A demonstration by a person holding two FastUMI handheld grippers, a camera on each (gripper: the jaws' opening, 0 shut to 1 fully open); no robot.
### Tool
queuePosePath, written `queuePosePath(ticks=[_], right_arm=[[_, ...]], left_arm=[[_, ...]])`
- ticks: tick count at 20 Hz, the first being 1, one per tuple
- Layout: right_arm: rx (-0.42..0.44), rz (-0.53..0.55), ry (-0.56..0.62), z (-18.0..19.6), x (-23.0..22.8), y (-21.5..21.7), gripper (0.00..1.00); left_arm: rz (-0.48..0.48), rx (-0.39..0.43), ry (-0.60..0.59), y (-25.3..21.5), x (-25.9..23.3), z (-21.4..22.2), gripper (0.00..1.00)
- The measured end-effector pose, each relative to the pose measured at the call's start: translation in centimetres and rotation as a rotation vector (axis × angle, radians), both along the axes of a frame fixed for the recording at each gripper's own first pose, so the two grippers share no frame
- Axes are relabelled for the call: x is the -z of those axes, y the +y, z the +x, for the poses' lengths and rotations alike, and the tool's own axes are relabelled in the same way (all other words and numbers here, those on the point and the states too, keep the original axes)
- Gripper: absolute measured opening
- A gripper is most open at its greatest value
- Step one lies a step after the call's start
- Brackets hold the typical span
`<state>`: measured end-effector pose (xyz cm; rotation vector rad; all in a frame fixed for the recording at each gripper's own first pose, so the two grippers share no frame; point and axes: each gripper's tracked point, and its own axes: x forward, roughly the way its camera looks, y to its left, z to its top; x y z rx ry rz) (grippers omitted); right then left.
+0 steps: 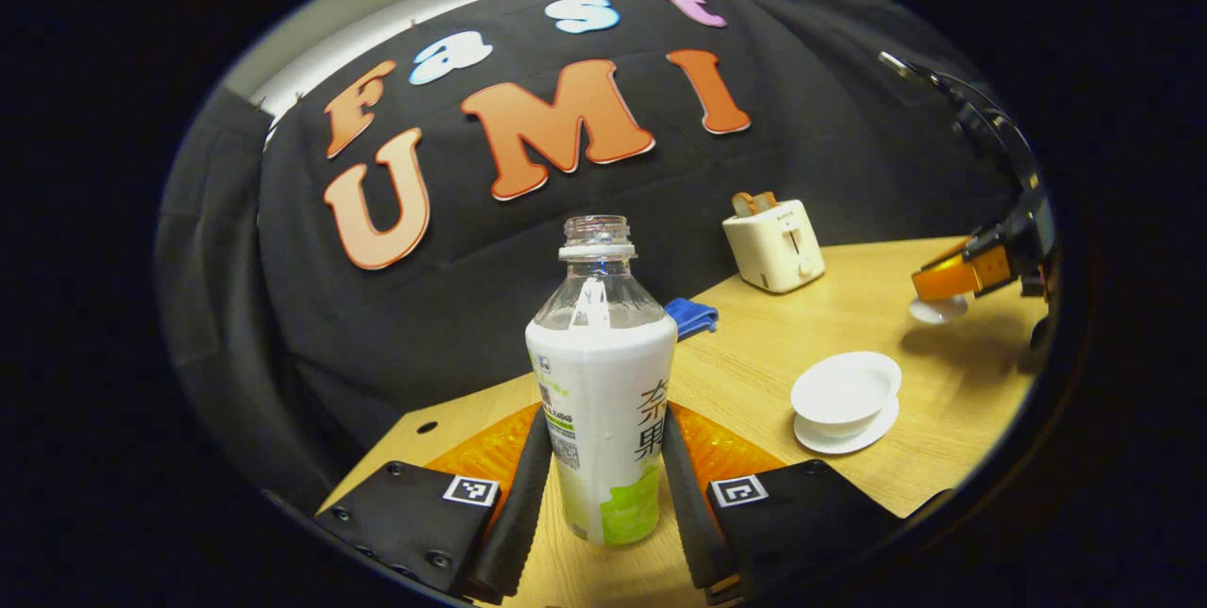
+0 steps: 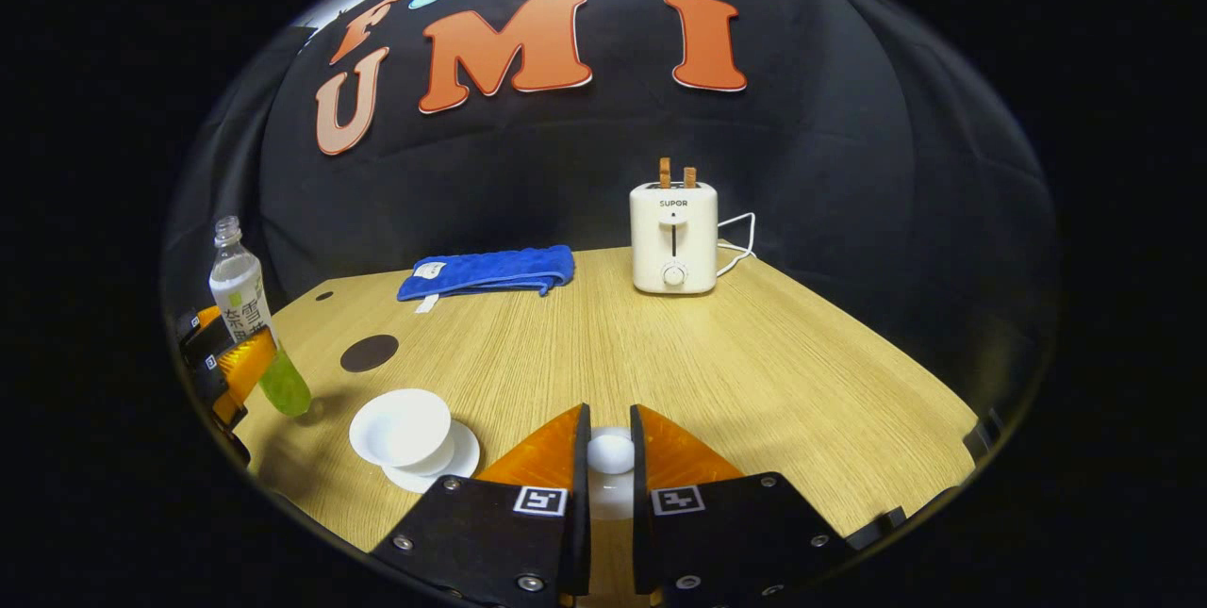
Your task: Open the teacup lid with one hand, grasp the water bottle and pour water into the teacup with the other hand; after pouring, place the water bottle on the coaster and then close the teacup lid.
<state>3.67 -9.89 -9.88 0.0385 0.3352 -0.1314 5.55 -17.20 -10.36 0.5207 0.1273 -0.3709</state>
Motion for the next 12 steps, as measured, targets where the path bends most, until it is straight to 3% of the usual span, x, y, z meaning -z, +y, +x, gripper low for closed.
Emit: queuePosePath(ticks=[12], right_arm=[[0.044,0.028,-0.008,-1.0,-0.3,-2.6,0.18]], left_arm=[[0.472,0.199,-0.058,-4.0,3.8,-1.6,0.67]])
